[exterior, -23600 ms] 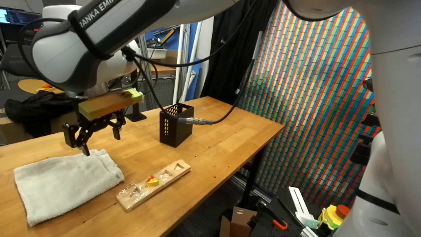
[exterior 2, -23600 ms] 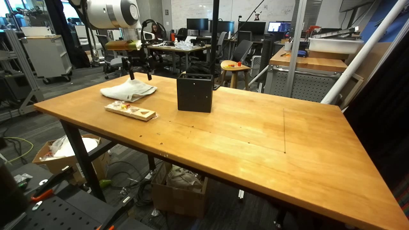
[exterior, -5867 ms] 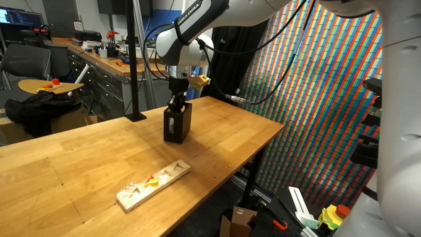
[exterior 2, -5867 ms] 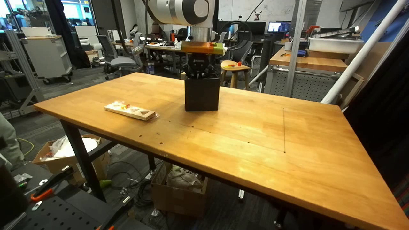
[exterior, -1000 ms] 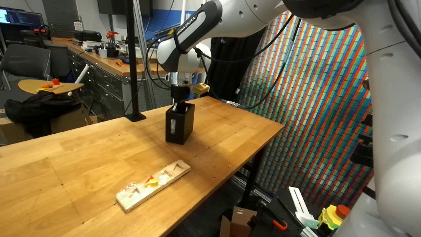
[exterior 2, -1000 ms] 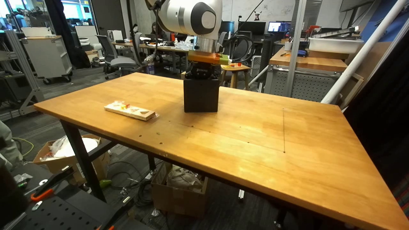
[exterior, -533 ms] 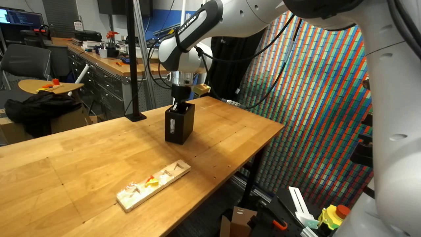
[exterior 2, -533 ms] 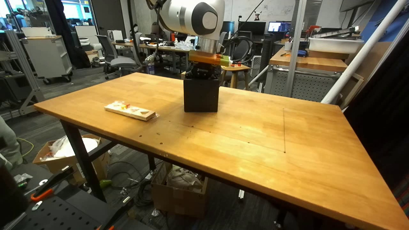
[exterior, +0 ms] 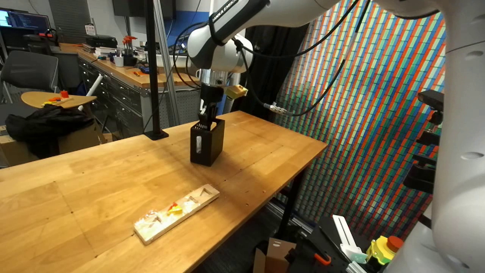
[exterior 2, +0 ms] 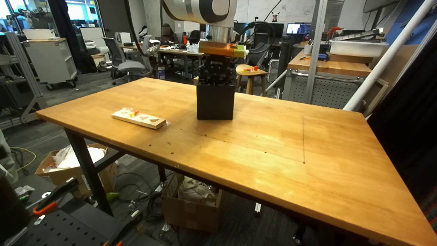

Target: Pick up the cloth and put it in the box

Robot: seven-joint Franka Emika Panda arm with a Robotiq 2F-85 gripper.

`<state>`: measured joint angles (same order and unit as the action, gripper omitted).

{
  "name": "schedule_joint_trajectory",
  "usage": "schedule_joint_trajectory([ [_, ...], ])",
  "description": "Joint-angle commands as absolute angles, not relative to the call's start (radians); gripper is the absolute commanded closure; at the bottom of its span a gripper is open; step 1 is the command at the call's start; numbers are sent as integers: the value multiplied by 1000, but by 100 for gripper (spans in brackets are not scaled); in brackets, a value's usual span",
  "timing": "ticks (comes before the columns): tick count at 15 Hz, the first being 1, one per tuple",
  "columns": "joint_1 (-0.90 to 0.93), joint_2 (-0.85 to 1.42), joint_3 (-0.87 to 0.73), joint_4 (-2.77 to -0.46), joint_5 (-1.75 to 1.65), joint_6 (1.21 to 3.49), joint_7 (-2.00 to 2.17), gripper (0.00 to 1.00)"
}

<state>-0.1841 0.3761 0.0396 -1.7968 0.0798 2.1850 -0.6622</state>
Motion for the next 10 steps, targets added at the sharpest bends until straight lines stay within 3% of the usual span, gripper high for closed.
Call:
schedule_joint_trajectory([
  [1,-169,227,20,-1904,81,2224,-596,97],
  [9,-178,-7,-56,-2112,76,2291,-540,95],
  [10,-165,79,-54,-2015,81,2233,-548,96],
])
